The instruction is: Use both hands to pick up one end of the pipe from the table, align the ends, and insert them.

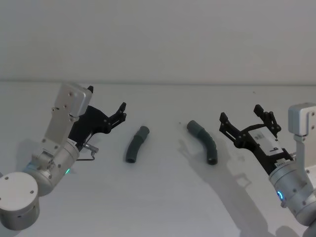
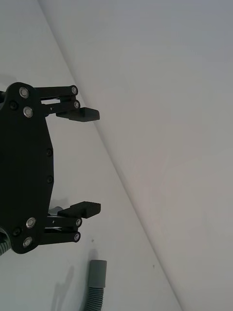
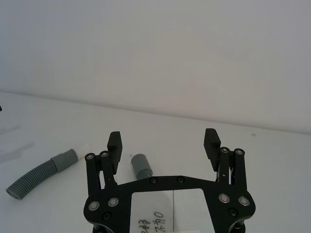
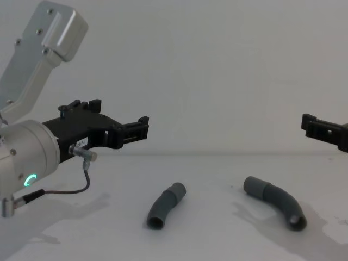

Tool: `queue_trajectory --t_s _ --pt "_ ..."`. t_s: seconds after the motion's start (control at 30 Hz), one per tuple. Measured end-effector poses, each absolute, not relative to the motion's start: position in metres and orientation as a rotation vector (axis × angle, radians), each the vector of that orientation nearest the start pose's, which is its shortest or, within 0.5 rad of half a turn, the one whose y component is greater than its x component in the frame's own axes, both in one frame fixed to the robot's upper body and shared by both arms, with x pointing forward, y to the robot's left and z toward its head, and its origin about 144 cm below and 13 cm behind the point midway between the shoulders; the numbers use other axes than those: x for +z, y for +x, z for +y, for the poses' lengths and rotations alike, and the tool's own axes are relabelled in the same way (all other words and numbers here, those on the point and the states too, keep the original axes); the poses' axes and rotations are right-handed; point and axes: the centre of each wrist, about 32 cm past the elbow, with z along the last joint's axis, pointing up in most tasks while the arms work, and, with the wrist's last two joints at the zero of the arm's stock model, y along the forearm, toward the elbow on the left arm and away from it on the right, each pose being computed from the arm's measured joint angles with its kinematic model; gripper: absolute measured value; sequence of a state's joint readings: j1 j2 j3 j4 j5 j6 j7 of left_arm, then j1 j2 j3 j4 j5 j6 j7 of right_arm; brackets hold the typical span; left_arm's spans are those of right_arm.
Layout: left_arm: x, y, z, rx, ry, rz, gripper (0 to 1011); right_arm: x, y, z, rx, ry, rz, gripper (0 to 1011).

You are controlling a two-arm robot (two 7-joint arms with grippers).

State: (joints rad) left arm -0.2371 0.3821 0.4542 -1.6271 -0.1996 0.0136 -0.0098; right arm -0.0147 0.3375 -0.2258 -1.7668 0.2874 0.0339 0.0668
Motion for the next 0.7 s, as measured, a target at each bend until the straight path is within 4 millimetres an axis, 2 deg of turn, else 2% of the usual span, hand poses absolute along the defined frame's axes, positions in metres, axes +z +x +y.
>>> queue_trajectory --t_s 0.7 --pt "1.2044 0.492 0.1984 1.124 0.061 -0.267 1001 1.1887 0.4433 -0.2371 -1.229 0.026 -0.075 1001"
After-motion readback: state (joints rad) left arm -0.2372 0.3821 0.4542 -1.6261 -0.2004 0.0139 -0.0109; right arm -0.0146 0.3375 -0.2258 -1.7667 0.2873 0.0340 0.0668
